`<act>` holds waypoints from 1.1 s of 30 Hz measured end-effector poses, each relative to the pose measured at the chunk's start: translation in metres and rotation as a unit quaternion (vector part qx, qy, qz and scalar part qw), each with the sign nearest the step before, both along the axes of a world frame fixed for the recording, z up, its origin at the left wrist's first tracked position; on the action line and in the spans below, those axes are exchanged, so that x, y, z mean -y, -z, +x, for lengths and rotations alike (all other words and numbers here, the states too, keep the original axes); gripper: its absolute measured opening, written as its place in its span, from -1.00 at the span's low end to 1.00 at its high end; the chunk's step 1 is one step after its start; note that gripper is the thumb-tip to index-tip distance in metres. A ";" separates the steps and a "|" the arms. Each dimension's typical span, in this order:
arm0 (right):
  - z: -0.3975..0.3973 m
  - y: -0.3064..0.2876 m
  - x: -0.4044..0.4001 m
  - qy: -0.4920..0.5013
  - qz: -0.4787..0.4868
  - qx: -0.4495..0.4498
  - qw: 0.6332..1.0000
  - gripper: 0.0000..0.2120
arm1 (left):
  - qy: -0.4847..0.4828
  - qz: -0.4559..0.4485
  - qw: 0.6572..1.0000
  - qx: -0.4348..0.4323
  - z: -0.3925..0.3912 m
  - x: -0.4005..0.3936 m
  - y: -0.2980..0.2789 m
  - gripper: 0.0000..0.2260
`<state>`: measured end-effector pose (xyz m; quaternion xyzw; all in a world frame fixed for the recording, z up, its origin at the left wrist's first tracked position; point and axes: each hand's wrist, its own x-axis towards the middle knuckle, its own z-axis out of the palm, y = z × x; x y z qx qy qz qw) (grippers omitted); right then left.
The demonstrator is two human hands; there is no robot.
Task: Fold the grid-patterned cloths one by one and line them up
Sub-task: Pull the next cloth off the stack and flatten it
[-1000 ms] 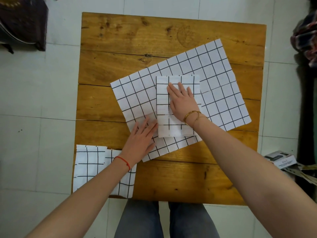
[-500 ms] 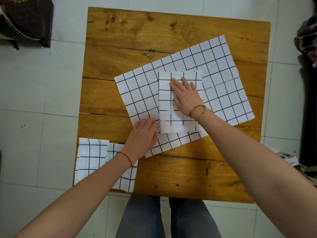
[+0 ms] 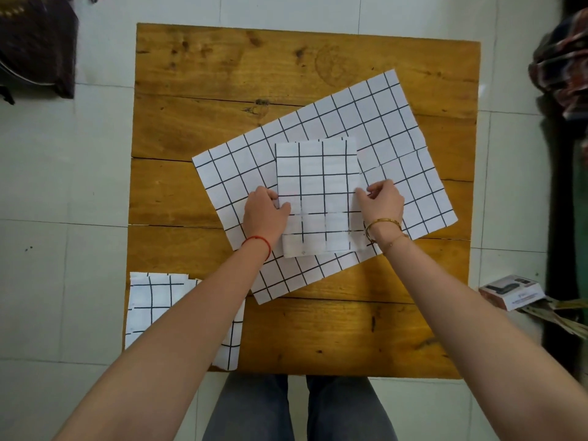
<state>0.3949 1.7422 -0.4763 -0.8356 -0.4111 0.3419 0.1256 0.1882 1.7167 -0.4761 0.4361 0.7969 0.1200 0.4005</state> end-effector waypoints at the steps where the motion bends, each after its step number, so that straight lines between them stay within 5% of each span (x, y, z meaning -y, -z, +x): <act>1: -0.001 0.000 -0.001 0.011 -0.004 -0.016 1.000 -0.76 | -0.011 -0.004 1.000 0.003 0.001 -0.001 0.001 -0.78; 14: 0.000 -0.009 -0.002 0.082 -0.026 -0.201 0.976 -0.90 | -0.136 -0.020 0.967 0.212 -0.022 -0.006 -0.003 -0.78; 21: 0.005 -0.016 0.003 0.080 -0.126 -0.345 0.927 -0.39 | -0.144 -0.053 0.960 0.236 -0.028 -0.006 -0.008 -0.88; 23: 0.005 -0.018 0.005 0.063 -0.134 -0.346 0.926 -0.48 | -0.152 -0.053 0.957 0.240 -0.028 -0.007 -0.010 -0.89; 25: 0.004 -0.020 0.006 0.026 -0.107 -0.326 0.939 -0.81 | -0.165 -0.054 0.953 0.248 -0.029 -0.007 -0.013 -0.90; 33: 0.004 -0.021 0.010 -0.094 0.077 -0.221 0.968 -0.86 | -0.160 -0.034 0.952 0.260 -0.028 -0.009 -0.029 -0.88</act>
